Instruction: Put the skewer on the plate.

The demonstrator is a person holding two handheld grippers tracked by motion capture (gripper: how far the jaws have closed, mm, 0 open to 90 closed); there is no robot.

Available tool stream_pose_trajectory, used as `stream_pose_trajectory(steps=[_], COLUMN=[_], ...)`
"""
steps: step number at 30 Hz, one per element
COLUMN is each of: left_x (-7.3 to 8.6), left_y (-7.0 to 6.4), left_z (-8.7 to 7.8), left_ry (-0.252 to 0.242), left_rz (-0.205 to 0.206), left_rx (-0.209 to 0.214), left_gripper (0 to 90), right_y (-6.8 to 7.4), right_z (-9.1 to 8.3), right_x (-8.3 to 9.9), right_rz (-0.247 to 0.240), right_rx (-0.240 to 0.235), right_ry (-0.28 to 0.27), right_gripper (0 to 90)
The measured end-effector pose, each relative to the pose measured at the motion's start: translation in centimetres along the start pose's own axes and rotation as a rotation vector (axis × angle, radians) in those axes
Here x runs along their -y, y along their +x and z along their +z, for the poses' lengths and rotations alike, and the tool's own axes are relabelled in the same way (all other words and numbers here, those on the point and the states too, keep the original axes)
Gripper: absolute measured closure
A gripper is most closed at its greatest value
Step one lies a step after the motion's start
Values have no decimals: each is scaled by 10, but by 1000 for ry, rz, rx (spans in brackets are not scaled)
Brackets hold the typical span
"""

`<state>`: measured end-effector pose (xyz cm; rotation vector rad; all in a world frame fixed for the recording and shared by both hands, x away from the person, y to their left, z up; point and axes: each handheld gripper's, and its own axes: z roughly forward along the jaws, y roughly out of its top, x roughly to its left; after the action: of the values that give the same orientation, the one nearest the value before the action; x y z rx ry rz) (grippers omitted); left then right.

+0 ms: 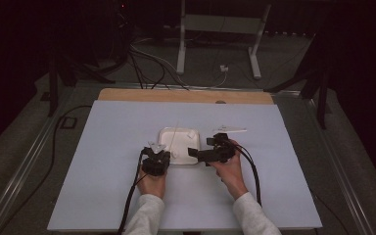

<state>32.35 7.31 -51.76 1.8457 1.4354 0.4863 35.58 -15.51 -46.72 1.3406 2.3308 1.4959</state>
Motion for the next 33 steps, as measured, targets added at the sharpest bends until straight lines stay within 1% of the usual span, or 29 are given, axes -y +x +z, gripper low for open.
stream_pose_trajectory(steps=[8,14,16,19,23,27,30,33], left_x=[2,3,4,4,3,3,2,1], left_y=[-3,-4,-5,-5,-6,-5,-3,0], left_z=[0,3,4,5,4,2,-2,-8], left_ry=[7,23,26,29,32,35,18,1], left_rz=[-1,0,-4,2,-1,3,5,-10], left_rx=[-16,-24,-19,-9,9,22,52,105], left_gripper=[899,895,893,870,778,656,567,465], right_y=[-1,0,0,1,2,2,1,-2], right_z=[1,4,4,4,1,-4,-10,-16], right_x=[0,1,2,2,3,3,4,6], right_rz=[2,-2,-7,-19,-29,-45,-54,-54], right_rx=[1,0,3,14,22,28,36,43], right_ry=[-2,3,1,5,5,0,-12,-21], right_gripper=[0,0,0,0,0,0,0,0])
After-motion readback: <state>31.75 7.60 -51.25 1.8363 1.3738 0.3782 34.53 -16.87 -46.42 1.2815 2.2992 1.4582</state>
